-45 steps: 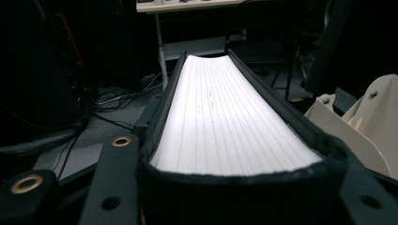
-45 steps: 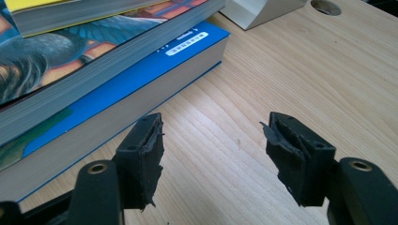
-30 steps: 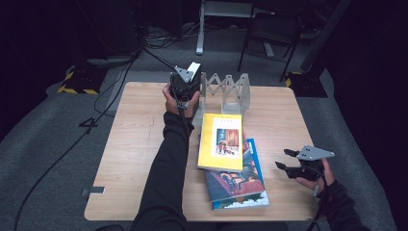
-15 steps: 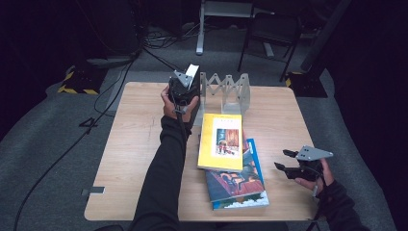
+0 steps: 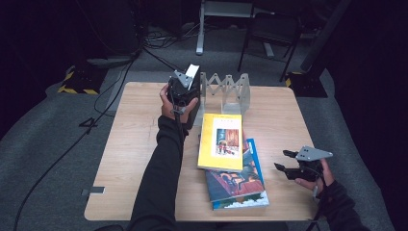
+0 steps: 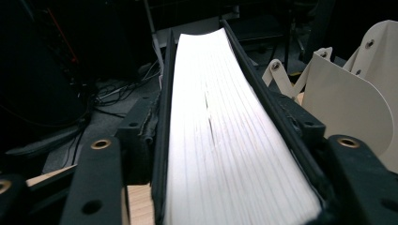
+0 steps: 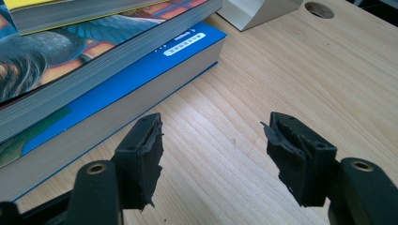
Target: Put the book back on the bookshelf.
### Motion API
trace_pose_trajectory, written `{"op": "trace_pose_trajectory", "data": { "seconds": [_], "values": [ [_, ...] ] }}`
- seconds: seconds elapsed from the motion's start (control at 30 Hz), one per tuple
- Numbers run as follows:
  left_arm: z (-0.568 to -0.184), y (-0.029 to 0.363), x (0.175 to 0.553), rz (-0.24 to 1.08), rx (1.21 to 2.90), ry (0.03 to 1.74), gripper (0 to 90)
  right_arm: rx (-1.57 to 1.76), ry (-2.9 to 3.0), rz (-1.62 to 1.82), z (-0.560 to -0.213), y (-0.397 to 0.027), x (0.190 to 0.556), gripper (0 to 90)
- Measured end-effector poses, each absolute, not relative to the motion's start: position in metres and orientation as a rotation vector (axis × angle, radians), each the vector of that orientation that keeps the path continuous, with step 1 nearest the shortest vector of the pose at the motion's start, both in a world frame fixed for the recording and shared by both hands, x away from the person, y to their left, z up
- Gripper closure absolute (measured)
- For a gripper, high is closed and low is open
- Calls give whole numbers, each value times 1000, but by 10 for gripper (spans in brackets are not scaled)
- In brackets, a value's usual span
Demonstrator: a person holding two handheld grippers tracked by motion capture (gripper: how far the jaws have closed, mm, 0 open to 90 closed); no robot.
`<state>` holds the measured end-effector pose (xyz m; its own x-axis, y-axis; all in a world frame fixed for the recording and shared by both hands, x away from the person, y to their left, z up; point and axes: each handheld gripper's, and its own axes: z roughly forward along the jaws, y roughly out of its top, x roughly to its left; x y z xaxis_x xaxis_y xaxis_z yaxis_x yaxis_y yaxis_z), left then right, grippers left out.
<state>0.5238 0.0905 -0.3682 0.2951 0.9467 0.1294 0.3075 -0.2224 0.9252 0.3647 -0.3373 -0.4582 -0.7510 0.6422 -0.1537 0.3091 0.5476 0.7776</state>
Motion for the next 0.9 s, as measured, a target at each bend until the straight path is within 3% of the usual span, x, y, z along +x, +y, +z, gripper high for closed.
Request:
{"op": "trace_pose_trajectory", "data": {
  "seconds": [0.9],
  "values": [
    [-369, 118, 477, 880, 1804, 1042, 340, 771, 2376, 1057, -459, -332, 364, 364]
  ]
}}
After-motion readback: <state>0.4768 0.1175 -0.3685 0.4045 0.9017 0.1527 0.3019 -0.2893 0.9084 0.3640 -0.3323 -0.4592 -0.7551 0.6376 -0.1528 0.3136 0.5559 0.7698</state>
